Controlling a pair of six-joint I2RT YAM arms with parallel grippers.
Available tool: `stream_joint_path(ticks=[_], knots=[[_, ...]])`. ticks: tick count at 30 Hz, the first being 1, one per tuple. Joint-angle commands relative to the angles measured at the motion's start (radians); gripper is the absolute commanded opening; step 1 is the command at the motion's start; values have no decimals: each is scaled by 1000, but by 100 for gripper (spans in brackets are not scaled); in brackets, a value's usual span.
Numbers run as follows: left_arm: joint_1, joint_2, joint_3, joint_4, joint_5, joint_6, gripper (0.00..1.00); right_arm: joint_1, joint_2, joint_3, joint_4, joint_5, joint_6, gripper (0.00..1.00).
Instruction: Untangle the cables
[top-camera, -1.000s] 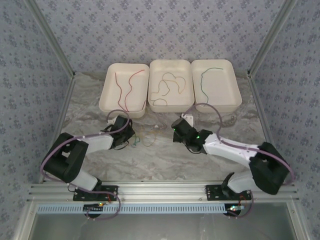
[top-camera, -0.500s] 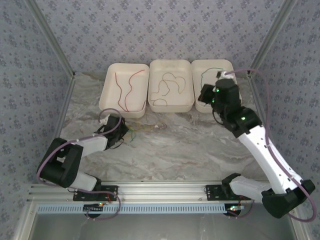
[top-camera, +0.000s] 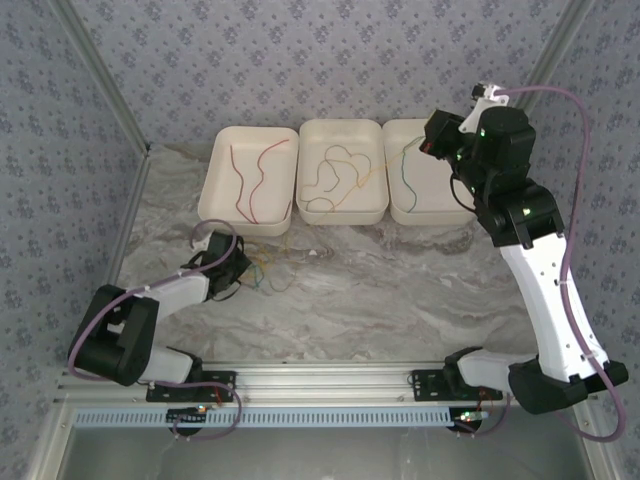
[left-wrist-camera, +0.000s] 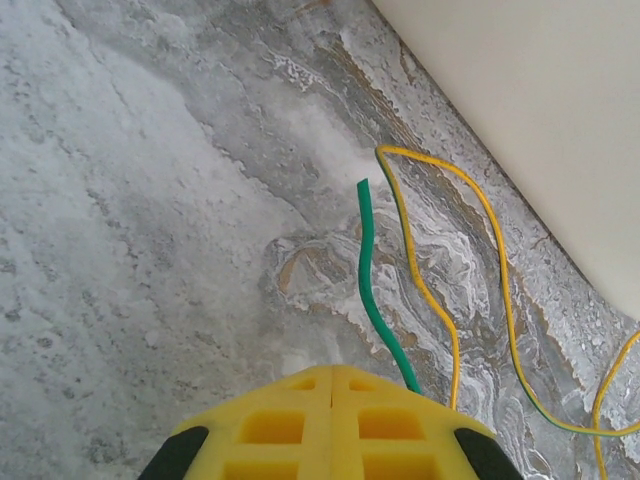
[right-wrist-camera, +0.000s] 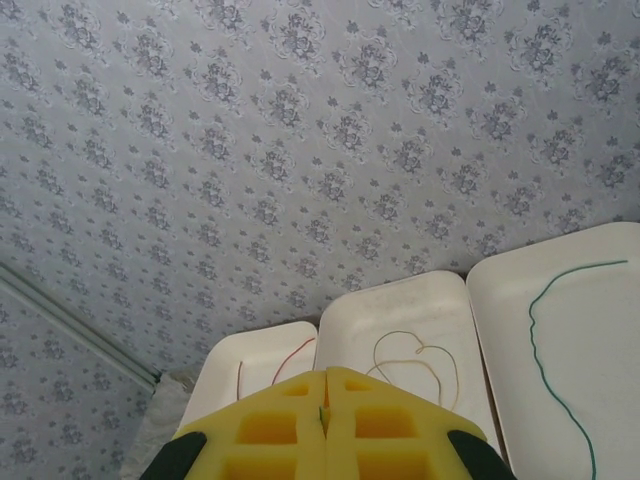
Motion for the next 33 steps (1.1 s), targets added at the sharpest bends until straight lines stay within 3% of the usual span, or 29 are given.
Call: stream_joint_path(ticks=[1,8,10,14,16,21,23,26,30,33], knots=[[6,20,39,-23,15,25,0,-13,9,73,-11,-34,-24,0],[7,-15,45,-15,49,20,3,-12,57,175,-37,-139,-14,0],[8,-33,50,-37,43,23,15,-6,50,168,-34,-141,-12,0],[24,-41,54,-59,47,34,25,-6,45,182,-28,-147,-9,0],[39,-35,47,-56,56,33,39,-6,46,207,-32,-149,-6,0],[66,10,33,7,113,30,44,3,71,281,-41,-193,10,0],[60,3,26,52,155,21,51,14,80,298,-78,-200,10,0],[-12,-42,49,30,149,-4,63,26,79,304,-96,-196,4,0],[-171,-71,122,-47,92,-42,78,32,65,288,-104,-192,-1,0],[-272,-77,193,-157,6,-80,84,35,48,256,-103,-185,-3,0]])
